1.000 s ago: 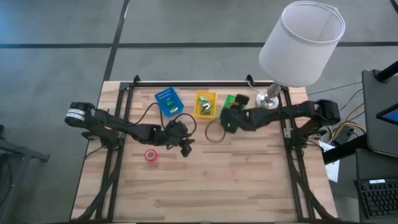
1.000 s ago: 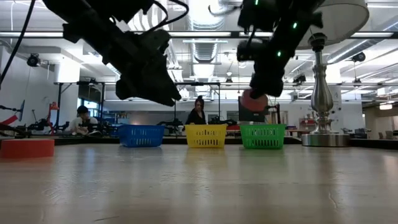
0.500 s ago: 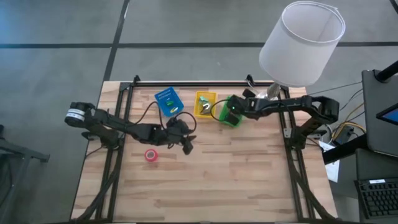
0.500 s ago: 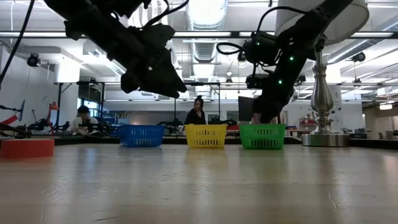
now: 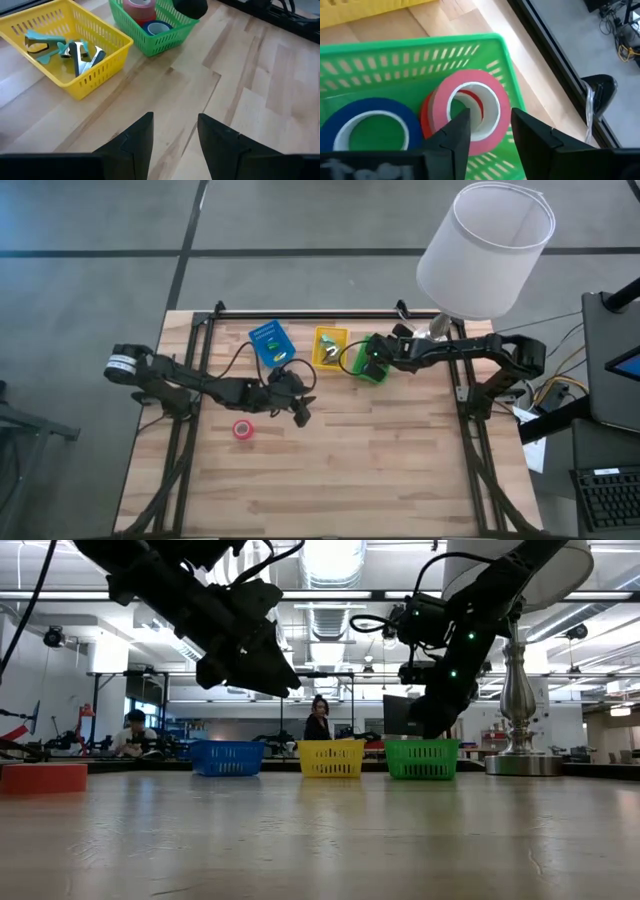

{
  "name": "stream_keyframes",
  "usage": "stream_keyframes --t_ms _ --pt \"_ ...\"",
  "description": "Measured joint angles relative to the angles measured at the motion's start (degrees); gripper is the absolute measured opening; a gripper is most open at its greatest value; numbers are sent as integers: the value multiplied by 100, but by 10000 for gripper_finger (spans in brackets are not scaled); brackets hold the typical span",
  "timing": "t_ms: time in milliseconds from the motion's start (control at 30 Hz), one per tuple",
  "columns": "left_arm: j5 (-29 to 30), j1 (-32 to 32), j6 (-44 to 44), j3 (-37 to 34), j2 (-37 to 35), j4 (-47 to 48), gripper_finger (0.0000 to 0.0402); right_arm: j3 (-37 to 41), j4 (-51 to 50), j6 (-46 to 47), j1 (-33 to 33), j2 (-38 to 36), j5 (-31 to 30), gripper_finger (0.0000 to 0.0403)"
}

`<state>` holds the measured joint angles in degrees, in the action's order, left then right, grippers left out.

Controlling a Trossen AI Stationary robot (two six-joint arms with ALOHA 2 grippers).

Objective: Pick and place Stapler, Stapler remover, tape
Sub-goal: Put the red tape into the green bin

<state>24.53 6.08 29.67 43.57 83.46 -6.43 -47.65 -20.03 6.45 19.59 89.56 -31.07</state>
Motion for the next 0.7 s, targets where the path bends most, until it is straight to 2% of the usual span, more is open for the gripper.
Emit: stream_keyframes --t_ms 133,267,367,467,533,633,700 --pt "-206 2 -109 0 0 2 156 -230 -507 102 -177 -87 2 147" --pt "-784 13 -281 0 -4 10 155 -493 -1013 367 -490 -286 4 153" --pt "-1176 47 -260 57 -18 260 149 -559 -1140 440 -785 -472 325 155" --pt "-1640 109 -255 377 -20 1368 138 -558 -1132 423 -1067 -655 1075 156" --pt "-1673 191 -129 639 -20 2421 129 -558 -1122 419 -1257 -717 1485 154" --pt "-1748 339 499 993 -20 3965 116 -553 -1121 389 -1534 -723 1666 150" --pt "-1997 437 1063 1143 -20 4829 110 -553 -1116 317 -1677 -714 1674 148"
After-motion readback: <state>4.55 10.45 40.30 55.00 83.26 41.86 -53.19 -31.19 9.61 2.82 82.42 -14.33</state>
